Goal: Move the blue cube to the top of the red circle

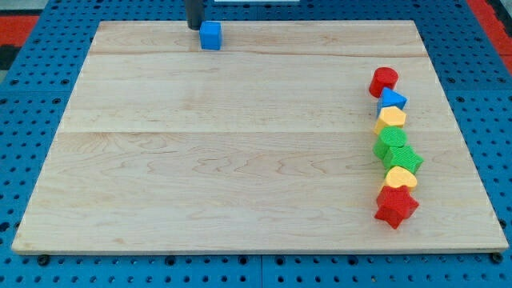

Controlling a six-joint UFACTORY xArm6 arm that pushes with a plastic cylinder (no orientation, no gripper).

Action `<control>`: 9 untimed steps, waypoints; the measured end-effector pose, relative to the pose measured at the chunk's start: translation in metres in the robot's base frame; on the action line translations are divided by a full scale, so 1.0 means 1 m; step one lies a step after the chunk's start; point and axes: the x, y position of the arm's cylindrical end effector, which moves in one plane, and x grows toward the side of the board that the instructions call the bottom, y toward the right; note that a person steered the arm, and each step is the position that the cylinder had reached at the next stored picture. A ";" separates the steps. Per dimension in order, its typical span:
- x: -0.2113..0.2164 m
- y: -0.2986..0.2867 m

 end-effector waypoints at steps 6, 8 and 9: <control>0.044 0.096; 0.031 0.119; 0.058 0.128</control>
